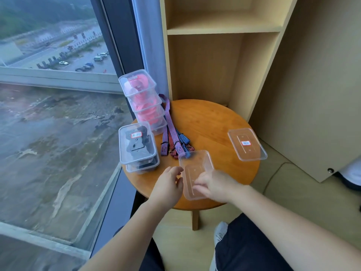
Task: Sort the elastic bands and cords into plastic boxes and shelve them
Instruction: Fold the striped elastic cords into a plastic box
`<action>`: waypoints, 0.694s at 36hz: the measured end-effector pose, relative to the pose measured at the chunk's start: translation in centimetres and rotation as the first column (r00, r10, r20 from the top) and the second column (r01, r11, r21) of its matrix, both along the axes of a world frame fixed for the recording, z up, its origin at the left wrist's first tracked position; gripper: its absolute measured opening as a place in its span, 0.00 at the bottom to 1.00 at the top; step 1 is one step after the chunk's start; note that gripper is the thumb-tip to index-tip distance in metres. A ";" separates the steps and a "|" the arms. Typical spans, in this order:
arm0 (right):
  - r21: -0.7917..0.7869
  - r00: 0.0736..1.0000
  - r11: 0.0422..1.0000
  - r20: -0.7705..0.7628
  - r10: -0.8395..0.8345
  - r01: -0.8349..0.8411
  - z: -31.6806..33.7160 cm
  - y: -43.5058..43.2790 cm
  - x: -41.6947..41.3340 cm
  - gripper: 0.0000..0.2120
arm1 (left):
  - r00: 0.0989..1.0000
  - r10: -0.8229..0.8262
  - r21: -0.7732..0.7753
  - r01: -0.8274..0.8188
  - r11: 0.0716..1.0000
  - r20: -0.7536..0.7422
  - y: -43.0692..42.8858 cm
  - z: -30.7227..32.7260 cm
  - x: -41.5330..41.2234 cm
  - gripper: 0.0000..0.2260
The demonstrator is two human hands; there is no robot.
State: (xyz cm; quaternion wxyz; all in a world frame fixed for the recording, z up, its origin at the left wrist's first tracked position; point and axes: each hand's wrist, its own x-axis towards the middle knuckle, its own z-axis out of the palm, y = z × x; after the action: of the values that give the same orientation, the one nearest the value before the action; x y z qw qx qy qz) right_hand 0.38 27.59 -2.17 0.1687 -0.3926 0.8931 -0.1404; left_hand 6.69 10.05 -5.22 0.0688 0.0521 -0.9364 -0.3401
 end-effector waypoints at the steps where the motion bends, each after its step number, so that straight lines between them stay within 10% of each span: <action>1: -0.012 0.999 0.999 -0.022 -0.038 0.038 0.5 -0.2 -0.8 0.15 | 1.000 0.000 -0.003 0.000 1.000 -0.007 -0.1 0.2 -0.3 0.13; 25: 0.153 0.924 0.912 -0.022 -0.381 0.379 -2.6 -12.9 -13.8 0.23 | 0.997 0.055 0.062 -0.051 0.997 -0.062 -1.7 1.2 -3.1 0.14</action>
State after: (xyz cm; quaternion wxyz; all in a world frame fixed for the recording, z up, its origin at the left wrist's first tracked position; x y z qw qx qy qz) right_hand -13.44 14.73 -4.72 0.1720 -0.1966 0.9598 -0.1025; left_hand 3.59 8.36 -4.00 0.1060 0.0681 -0.9213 -0.3678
